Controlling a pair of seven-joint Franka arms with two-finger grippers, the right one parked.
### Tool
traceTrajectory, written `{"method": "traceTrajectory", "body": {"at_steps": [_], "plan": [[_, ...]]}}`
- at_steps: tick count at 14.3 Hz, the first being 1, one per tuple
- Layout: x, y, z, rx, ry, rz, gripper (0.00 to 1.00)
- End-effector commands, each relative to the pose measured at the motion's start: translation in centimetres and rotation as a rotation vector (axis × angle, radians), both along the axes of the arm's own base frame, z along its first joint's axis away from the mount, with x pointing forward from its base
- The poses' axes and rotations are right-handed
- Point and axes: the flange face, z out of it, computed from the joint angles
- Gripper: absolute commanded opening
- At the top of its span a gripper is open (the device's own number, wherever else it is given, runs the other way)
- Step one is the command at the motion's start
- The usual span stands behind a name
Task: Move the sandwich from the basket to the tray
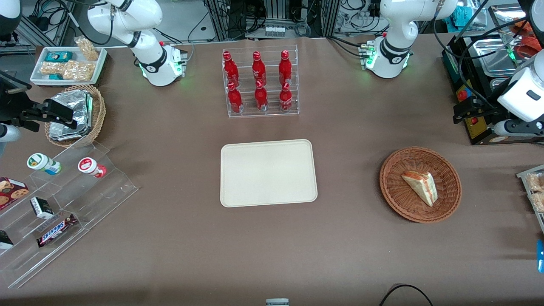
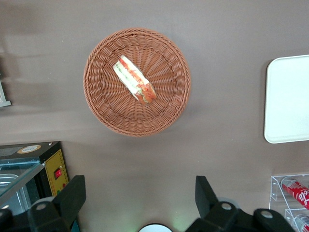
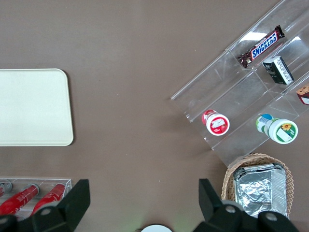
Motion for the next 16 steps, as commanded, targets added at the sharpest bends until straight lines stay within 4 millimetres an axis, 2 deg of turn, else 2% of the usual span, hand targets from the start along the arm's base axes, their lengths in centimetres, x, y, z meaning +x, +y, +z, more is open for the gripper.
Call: {"method": "traceTrajectory", "body": {"at_steps": [1, 9, 13, 15, 16], "plan": [[0.2, -0.9, 1.6, 0.003, -0.033, -0.008, 1.00], [-0.1, -0.9, 0.8, 0.009, -0.007, 0.033, 1.00], [0.4, -0.8, -1.1, 0.016, 0.026, 0.033, 1.00], [1.3, -0.4, -3.1, 0.017, 0.049, 0.043, 1.00], [2.1, -0.2, -4.9, 0.018, 0.058, 0.047, 1.00]]}}
